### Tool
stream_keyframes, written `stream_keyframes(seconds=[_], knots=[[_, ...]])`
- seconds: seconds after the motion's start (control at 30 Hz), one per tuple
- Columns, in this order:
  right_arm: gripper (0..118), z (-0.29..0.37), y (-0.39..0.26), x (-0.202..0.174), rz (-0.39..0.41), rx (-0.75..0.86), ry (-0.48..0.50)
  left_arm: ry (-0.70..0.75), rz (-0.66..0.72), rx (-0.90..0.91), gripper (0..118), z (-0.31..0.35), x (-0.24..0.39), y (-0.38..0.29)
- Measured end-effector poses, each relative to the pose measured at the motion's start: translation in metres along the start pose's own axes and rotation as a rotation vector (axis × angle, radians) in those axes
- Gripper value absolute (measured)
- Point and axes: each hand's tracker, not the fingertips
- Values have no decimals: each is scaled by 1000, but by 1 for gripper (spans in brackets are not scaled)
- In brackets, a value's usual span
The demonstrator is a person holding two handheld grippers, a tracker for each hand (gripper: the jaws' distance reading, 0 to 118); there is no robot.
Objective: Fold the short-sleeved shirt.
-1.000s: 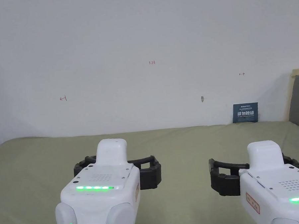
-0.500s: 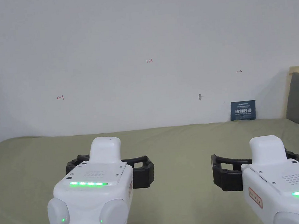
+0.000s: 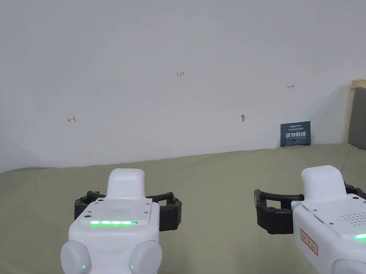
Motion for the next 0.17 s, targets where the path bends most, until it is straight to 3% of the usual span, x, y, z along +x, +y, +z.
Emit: stream_keyframes(seconds=[0.17], knots=[[118,2,0,-2,7,6,5,-64,191,6,118,4,-17,-1]])
